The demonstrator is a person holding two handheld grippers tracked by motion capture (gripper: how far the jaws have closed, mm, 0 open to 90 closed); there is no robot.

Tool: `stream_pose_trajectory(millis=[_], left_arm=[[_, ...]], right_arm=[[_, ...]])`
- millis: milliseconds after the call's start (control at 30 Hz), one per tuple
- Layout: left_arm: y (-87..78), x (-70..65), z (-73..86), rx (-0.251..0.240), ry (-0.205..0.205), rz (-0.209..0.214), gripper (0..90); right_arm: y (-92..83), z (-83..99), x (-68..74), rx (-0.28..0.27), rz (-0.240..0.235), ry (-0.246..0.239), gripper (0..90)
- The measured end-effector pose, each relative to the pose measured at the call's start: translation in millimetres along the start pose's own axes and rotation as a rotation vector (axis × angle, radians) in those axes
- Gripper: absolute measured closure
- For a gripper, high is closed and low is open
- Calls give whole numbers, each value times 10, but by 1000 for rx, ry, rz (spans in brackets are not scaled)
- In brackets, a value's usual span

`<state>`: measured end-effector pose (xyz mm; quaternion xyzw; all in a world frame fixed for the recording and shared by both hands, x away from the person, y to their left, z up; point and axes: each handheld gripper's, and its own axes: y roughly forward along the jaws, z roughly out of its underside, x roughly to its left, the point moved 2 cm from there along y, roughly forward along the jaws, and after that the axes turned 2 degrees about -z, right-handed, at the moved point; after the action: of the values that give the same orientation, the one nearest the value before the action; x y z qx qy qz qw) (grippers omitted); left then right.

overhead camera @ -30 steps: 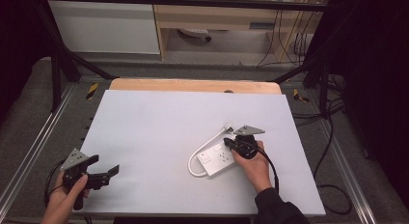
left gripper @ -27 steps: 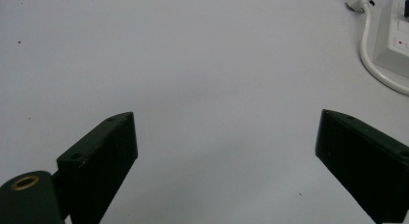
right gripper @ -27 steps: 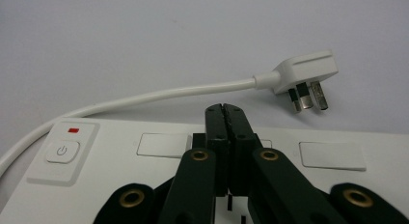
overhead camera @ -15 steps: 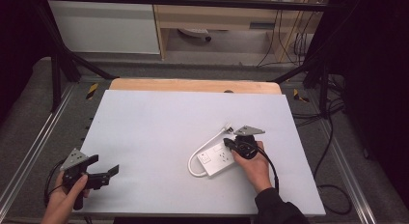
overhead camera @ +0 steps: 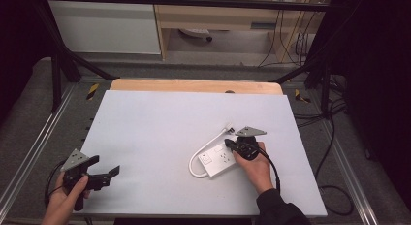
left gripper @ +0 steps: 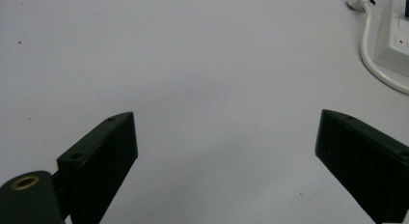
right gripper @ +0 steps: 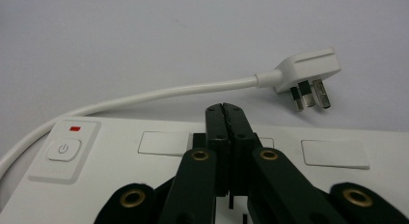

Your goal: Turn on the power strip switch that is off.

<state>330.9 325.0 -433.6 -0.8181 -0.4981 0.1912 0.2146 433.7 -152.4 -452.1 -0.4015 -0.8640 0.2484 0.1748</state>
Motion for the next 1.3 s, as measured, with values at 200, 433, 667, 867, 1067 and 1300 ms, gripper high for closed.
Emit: stream_pose_trajectory(millis=[200, 433, 667, 867, 1067, 1300], left_arm=[[0, 0, 0, 0, 0, 0, 78], [-1, 2, 0, 0, 0, -1, 78], [1, 2, 1, 0, 1, -2, 79], [2, 2, 1, 1, 1, -2, 81], [2, 2, 1, 0, 1, -3, 82], [2, 2, 1, -1, 1, -3, 83]], right_arm=[[0, -1, -3, 6, -4, 8, 900], [22, 7, 7, 15, -7, -1, 900], [24, 10, 8, 11, -5, -2, 900], [23, 13, 10, 9, -4, -2, 900], [25, 13, 6, 4, -3, -1, 900], [25, 13, 5, 3, -5, 3, 900]])
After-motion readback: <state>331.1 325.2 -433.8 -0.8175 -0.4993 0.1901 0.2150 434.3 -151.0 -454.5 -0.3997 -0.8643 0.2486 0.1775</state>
